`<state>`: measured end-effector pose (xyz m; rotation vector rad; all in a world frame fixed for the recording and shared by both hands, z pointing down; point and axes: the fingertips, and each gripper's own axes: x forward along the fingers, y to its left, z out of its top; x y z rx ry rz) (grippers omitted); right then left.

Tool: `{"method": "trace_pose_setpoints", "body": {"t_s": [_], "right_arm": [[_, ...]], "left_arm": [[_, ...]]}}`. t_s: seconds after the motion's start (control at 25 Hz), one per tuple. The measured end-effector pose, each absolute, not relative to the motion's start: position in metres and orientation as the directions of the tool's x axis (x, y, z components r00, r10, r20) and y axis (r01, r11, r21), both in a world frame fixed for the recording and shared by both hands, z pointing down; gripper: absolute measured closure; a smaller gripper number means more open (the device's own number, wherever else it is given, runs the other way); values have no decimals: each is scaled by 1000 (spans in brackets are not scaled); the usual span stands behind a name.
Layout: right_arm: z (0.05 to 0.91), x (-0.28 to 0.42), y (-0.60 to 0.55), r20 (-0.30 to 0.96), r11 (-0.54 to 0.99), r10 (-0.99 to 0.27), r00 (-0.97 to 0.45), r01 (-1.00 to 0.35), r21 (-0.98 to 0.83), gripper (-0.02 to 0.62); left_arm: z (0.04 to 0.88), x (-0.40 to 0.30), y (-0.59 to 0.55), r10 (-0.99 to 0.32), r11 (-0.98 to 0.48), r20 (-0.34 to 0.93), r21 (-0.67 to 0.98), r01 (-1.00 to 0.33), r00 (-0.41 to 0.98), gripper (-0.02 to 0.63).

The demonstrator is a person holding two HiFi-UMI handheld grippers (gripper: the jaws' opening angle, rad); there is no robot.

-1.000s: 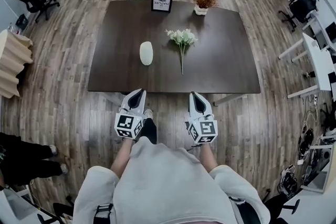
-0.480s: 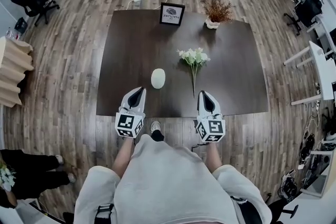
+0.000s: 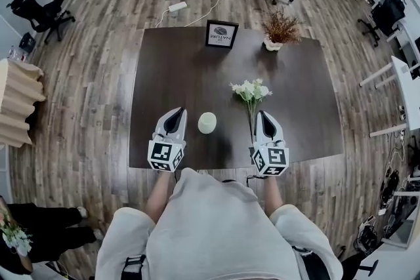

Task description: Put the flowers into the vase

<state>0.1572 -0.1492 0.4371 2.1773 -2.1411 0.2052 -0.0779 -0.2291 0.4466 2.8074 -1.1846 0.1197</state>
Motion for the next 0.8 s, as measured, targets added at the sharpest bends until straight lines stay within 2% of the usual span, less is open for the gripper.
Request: {"method": "trace_pose_setpoints", "body": {"t_s": [0.48, 0.8], "right_arm": [[457, 182, -168, 186, 36, -981, -52, -996, -87, 598], [507, 204, -162, 329, 39, -941, -82, -990, -136, 598]], "left_arm": [[464, -74, -234, -768, -621, 165, 44, -782, 619, 597], [501, -72, -220, -785, -563, 264, 70, -823, 560, 597]]}}
